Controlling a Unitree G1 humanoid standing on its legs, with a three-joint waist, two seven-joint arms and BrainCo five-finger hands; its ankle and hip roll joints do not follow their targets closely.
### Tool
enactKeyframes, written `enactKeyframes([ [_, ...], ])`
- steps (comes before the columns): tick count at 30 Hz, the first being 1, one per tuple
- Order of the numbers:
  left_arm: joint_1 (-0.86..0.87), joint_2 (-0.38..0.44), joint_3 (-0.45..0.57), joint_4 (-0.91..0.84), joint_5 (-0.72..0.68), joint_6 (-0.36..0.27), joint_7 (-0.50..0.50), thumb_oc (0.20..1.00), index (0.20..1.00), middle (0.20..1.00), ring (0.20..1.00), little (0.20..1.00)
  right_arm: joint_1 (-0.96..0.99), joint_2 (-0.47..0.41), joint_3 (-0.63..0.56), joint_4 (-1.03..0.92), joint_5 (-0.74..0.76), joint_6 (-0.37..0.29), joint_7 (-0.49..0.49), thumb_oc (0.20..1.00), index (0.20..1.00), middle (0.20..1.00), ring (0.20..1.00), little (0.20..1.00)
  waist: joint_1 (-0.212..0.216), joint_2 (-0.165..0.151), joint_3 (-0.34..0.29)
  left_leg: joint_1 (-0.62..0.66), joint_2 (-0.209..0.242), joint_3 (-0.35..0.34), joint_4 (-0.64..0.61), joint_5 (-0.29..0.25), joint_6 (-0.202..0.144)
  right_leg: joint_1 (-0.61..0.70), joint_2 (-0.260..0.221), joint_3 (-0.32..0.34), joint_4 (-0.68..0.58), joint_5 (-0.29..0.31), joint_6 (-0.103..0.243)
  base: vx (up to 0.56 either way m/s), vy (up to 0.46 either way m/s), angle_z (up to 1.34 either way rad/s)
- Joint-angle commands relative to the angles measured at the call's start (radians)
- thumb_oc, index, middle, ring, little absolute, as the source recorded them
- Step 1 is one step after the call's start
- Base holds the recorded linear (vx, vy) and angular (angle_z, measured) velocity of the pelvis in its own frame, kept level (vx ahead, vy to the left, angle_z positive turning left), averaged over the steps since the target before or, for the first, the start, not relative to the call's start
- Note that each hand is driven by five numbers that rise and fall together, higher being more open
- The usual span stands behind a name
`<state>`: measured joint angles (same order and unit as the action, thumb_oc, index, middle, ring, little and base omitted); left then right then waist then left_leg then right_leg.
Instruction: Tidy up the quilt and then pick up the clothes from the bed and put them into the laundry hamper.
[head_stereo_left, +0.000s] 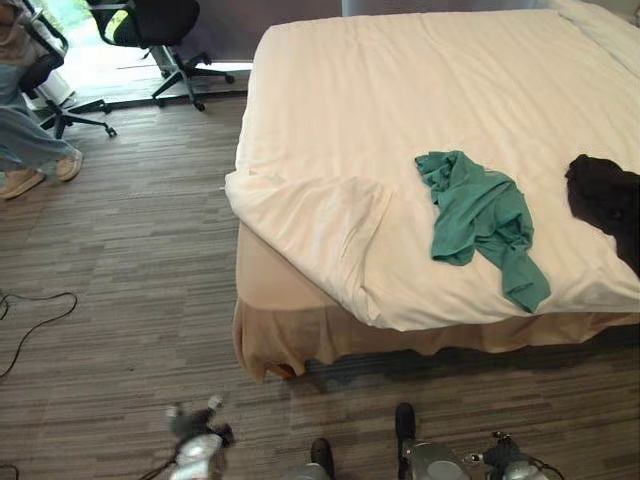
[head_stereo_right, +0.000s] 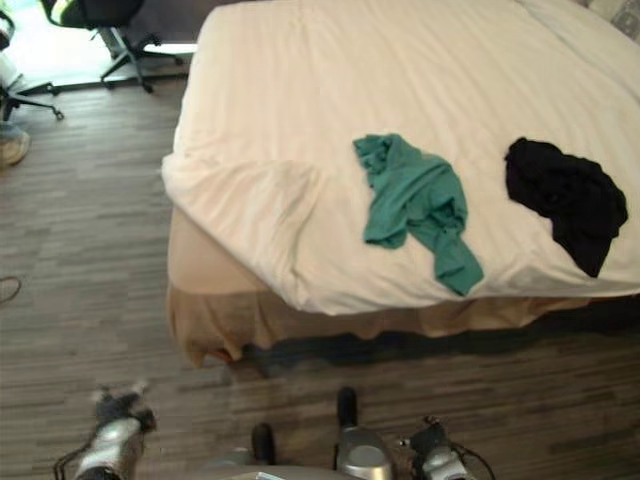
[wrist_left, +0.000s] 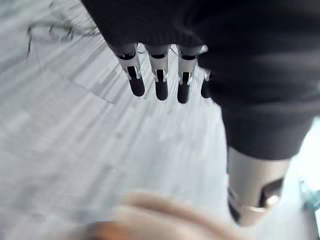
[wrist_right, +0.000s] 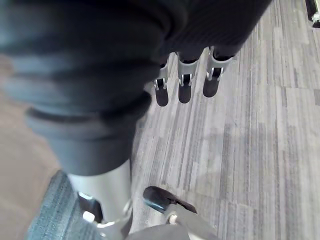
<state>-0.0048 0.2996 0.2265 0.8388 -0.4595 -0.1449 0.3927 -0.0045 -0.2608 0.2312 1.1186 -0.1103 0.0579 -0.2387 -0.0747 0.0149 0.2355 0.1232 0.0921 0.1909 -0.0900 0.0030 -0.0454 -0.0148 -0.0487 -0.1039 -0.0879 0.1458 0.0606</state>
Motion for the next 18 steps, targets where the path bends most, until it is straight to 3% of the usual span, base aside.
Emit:
enactKeyframes([
  [1, -0.163, 0.19, 0.007, -0.114, -0.2, -0.149, 0.047, 1.0, 1.0, 1.0, 1.0, 1.0, 0.022, -0.002, 0.017, 0.011, -0.032, -0.004, -0.006, 1.0, 1.0, 1.0, 1.0, 1.0, -0.026, -0.045, 0.014, 0.018, 0.023, 0.065, 0.021, -0.063, -0.052, 0.048, -0.085, 0.011, 0.011, -0.182, 0.106, 0.08, -0.108, -0.08],
  [6, -0.265, 0.273, -0.081, -0.241, -0.126, -0.124, 0.006, 1.0, 1.0, 1.0, 1.0, 1.0, 0.019, -0.032, 0.031, -0.004, -0.032, -0.002, 0.012, 1.0, 1.0, 1.0, 1.0, 1.0, -0.053, -0.026, 0.037, 0.009, 0.026, 0.077, 0.015, -0.056, -0.057, 0.03, -0.079, 0.019, 0.011, -0.181, 0.106, 0.01, -0.037, -0.07],
  [7, -0.374, 0.359, -0.192, -0.278, 0.006, -0.077, -0.016, 1.0, 1.0, 1.0, 1.0, 1.0, 0.0, -0.059, 0.04, -0.01, -0.036, 0.0, 0.02, 1.0, 1.0, 1.0, 1.0, 1.0, -0.071, -0.018, 0.059, -0.013, 0.027, 0.082, 0.016, -0.044, -0.058, -0.001, -0.078, 0.029, 0.018, -0.172, 0.106, -0.08, -0.023, -0.13],
  [11, -0.664, 0.473, -0.427, -0.246, 0.334, 0.021, -0.012, 1.0, 1.0, 1.0, 1.0, 1.0, -0.073, -0.117, 0.072, -0.02, -0.031, -0.014, 0.022, 1.0, 1.0, 1.0, 1.0, 1.0, -0.116, -0.014, 0.125, -0.098, 0.028, 0.1, 0.043, -0.036, -0.056, -0.125, -0.074, 0.071, 0.082, -0.162, 0.109, -0.17, -0.016, -0.17],
  [12, -0.832, 0.525, -0.552, -0.205, 0.462, 0.069, 0.011, 1.0, 1.0, 1.0, 1.0, 1.0, -0.103, -0.14, 0.091, -0.044, -0.027, -0.023, 0.012, 1.0, 1.0, 1.0, 1.0, 1.0, -0.132, -0.017, 0.153, -0.169, 0.032, 0.117, 0.086, -0.038, -0.053, -0.209, -0.068, 0.091, 0.13, -0.157, 0.109, -0.21, -0.001, -0.17],
  [14, -0.839, 0.525, -0.557, -0.201, 0.461, 0.068, 0.012, 1.0, 1.0, 1.0, 1.0, 1.0, -0.104, -0.138, 0.089, -0.043, -0.028, -0.023, 0.012, 1.0, 1.0, 1.0, 1.0, 1.0, -0.127, -0.019, 0.15, -0.176, 0.032, 0.118, 0.088, -0.036, -0.053, -0.217, -0.068, 0.094, 0.131, -0.154, 0.108, -0.09, -0.011, -0.31],
  [16, -1.116, 0.538, -0.766, -0.04, 0.624, 0.148, 0.025, 1.0, 1.0, 1.0, 1.0, 1.0, -0.126, -0.163, 0.112, -0.071, -0.017, -0.041, -0.015, 1.0, 1.0, 1.0, 1.0, 1.0, -0.15, -0.02, 0.196, -0.255, 0.043, 0.134, 0.143, -0.041, -0.051, -0.294, -0.063, 0.103, 0.172, -0.153, 0.112, -0.13, -0.07, -0.32],
  [18, -1.258, 0.496, -0.871, 0.118, 0.695, 0.194, 0.016, 1.0, 1.0, 1.0, 1.0, 1.0, -0.135, -0.158, 0.118, -0.05, 0.003, -0.045, -0.036, 1.0, 1.0, 1.0, 1.0, 1.0, -0.159, -0.016, 0.221, -0.286, 0.051, 0.141, 0.157, -0.036, -0.052, -0.325, -0.065, 0.101, 0.177, -0.149, 0.117, -0.08, -0.084, -0.21],
])
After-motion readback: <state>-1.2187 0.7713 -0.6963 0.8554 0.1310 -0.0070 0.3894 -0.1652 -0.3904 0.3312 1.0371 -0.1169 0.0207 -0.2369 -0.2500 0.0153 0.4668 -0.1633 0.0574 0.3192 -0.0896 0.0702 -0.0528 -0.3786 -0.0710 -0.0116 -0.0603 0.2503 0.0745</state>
